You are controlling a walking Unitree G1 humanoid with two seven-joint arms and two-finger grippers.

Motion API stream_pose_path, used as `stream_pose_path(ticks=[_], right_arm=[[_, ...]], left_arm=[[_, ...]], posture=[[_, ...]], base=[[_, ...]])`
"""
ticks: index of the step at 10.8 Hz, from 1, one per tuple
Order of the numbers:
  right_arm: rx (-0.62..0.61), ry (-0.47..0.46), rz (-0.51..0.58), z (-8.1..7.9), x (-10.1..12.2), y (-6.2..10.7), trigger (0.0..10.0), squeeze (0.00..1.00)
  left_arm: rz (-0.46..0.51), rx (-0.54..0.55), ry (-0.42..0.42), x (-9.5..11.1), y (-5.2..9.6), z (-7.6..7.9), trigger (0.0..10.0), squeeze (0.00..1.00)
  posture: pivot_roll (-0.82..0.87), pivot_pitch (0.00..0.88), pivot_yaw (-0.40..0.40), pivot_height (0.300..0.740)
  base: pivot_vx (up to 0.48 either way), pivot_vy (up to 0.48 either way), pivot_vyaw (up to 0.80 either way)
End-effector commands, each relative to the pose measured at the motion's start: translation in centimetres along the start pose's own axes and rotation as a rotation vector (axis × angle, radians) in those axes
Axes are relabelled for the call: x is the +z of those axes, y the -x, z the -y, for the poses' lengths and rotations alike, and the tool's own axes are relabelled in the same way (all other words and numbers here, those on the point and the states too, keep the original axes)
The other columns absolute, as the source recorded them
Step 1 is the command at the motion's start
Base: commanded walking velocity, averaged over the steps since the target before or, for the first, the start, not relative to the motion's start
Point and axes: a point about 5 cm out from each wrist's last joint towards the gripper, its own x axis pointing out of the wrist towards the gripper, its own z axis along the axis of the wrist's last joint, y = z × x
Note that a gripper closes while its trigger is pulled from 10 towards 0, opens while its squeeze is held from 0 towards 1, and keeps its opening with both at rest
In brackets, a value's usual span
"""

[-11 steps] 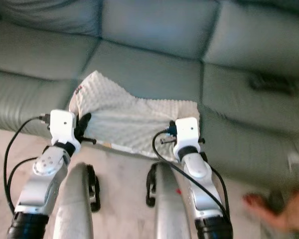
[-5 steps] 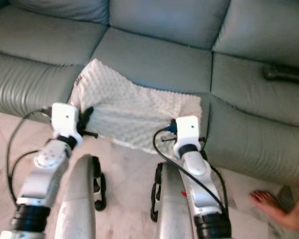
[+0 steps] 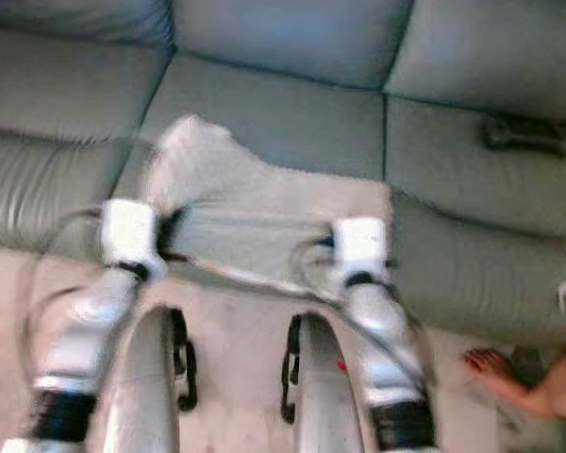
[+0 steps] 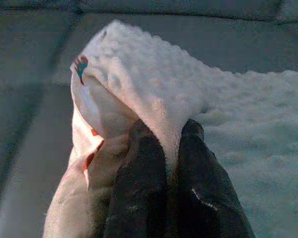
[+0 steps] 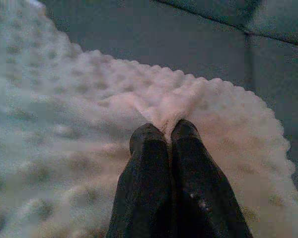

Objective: Move the pillow to the sofa

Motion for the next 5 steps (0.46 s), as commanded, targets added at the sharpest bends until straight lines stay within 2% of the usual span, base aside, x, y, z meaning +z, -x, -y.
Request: stream_pose_path(ticks=[1, 2, 5], right_arm=[[-0.030, 0.013, -0.029, 1.1, -0.8, 0.6, 10.0, 0.00], [0.007, 0.071, -0.007, 1.2, -0.5, 0.3, 10.0, 0.00], [0.003, 0.069, -0.005, 2.0, -0.1, -0.4, 10.0, 0.00]], left_arm=[[-0.003, -0.037, 0.007, -0.2, 0.0, 1.3, 10.0, 0.00], [0.000, -0.025, 0.009, -0.1, -0.2, 1.1, 10.0, 0.00], [0.005, -0.014, -0.008, -0.1, -0.3, 1.0, 10.0, 0.00]], posture=[[-0.05, 0.350, -0.059, 0.627], [-0.05, 0.350, -0.058, 0.627], [-0.04, 0.345, -0.058, 0.627]], base=[[0.255, 0.000, 0.00], [0.000, 0.000, 0.00], [0.000, 0.000, 0.00]])
